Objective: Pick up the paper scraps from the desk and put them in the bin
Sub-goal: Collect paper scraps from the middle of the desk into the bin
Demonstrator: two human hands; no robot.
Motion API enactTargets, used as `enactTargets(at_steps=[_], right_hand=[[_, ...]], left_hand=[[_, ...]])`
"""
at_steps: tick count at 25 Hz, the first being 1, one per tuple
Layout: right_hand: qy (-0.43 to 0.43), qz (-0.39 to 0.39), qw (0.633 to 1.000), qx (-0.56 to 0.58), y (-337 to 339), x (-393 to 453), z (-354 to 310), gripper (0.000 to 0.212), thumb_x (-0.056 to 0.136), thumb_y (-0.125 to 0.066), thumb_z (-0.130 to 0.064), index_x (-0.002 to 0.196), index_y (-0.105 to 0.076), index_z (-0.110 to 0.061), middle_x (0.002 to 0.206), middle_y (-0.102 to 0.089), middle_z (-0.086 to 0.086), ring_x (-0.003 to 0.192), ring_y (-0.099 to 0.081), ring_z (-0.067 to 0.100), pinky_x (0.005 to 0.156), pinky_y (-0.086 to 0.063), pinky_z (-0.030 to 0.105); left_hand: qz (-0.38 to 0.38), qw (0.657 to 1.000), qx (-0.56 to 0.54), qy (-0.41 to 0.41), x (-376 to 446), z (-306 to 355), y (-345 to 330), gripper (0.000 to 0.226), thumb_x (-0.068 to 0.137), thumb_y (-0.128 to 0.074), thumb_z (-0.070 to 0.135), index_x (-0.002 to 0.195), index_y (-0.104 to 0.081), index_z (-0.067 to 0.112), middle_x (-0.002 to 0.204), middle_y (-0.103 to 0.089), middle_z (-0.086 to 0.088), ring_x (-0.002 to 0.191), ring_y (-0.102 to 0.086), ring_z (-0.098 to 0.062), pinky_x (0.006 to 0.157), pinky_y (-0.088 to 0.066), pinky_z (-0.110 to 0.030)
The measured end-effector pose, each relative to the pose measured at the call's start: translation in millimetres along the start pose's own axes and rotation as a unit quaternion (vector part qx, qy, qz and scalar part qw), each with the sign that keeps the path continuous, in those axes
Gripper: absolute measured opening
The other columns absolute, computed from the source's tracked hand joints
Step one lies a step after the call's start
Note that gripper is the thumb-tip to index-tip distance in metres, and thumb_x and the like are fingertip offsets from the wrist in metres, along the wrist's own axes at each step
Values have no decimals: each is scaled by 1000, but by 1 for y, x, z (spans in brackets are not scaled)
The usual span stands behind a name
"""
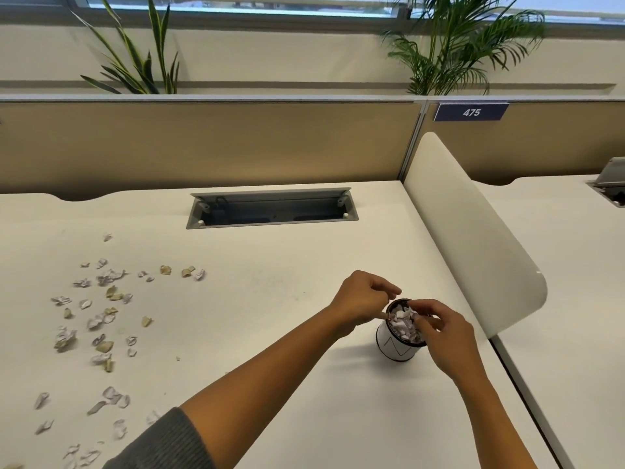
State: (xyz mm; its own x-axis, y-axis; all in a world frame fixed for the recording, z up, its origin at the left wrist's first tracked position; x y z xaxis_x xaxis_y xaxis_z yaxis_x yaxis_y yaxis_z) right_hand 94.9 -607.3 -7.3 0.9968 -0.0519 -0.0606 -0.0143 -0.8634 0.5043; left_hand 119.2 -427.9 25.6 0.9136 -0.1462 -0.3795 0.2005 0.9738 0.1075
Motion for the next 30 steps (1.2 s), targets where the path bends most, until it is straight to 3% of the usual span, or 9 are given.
enactTargets(at_steps=[5, 11, 15, 18, 21, 25, 27, 30], right_hand=[[2, -61, 976, -210, -26, 12, -8, 24, 85, -69, -5, 94, -78, -24, 92, -71, -6, 86, -69, 15, 74, -50, 20], [-23, -30, 951, -308, -32, 26, -13, 26, 84, -61, -2, 88, -79, -20, 86, -71, 6, 68, -58, 23, 61, -45, 26], [-34, -12, 958, -284, -30, 20, -23, 15, 85, -69, -12, 80, -76, -25, 71, -63, -4, 63, -55, 17, 51, -38, 22], [-35, 44, 965, -258, -29, 13, -33, 18, 86, -68, -13, 75, -72, -26, 69, -63, -5, 62, -55, 17, 53, -38, 23], [11, 86, 967, -240, -43, 6, -46, 12, 88, -66, -9, 89, -75, -17, 91, -69, 2, 71, -55, 17, 66, -40, 26], [96, 88, 976, -176, -78, -9, -66, 16, 88, -67, -6, 96, -72, -19, 104, -61, -1, 83, -58, 18, 75, -44, 30], [126, 67, 978, -152, -98, -15, -73, 18, 88, -66, -4, 97, -71, -18, 105, -60, 0, 96, -59, 21, 77, -50, 32], [154, 42, 978, -136, -130, -21, -83, 19, 87, -68, -3, 96, -71, -19, 105, -62, 0, 98, -60, 20, 77, -52, 32]], left_hand=[[30, 999, -17, 10, -15, -20, 27, 37, 84, -41, -2, 100, -74, 6, 104, -72, -13, 104, -66, -25, 79, -61, -36], [47, 999, -3, 21, -38, -52, 71, 34, 85, -44, 2, 95, -75, 11, 97, -74, -6, 91, -67, -15, 80, -61, -34], [91, 994, 60, 25, -60, -84, 122, 32, 86, -48, 7, 95, -75, 19, 97, -73, 4, 93, -66, -11, 78, -55, -25], [151, 979, 138, 23, -76, -110, 167, 29, 87, -51, 11, 103, -73, 23, 107, -70, 9, 100, -62, -5, 75, -47, -15], [223, 953, 205, 19, -91, -135, 218, 28, 88, -57, 13, 113, -68, 20, 124, -64, 4, 115, -58, -12, 92, -40, -18], [311, 908, 277, 46, -109, -170, 297, 44, 89, -56, 10, 133, -52, 8, 144, -46, -8, 133, -44, -23, 107, -34, -27], [322, 885, 327, 81, -115, -183, 332, 54, 91, -51, 10, 144, -38, 3, 154, -31, -14, 144, -28, -26, 116, -26, -34], [302, 867, 383, 107, -119, -194, 375, 63, 96, -45, 11, 153, -19, 9, 162, -11, -14, 150, -6, -30, 122, -15, -42]])
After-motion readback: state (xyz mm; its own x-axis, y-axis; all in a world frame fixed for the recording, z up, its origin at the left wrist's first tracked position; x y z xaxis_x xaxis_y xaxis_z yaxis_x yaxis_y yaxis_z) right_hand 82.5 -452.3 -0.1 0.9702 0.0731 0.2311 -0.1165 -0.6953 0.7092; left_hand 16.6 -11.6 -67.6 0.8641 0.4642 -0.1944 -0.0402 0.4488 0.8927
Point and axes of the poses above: each hand's wrist, its own x-axis towards the middle knuckle, its own y-axis out of the back of the hand, z = x × y, the point moved 2 cm from there along x, towards the middle knuckle
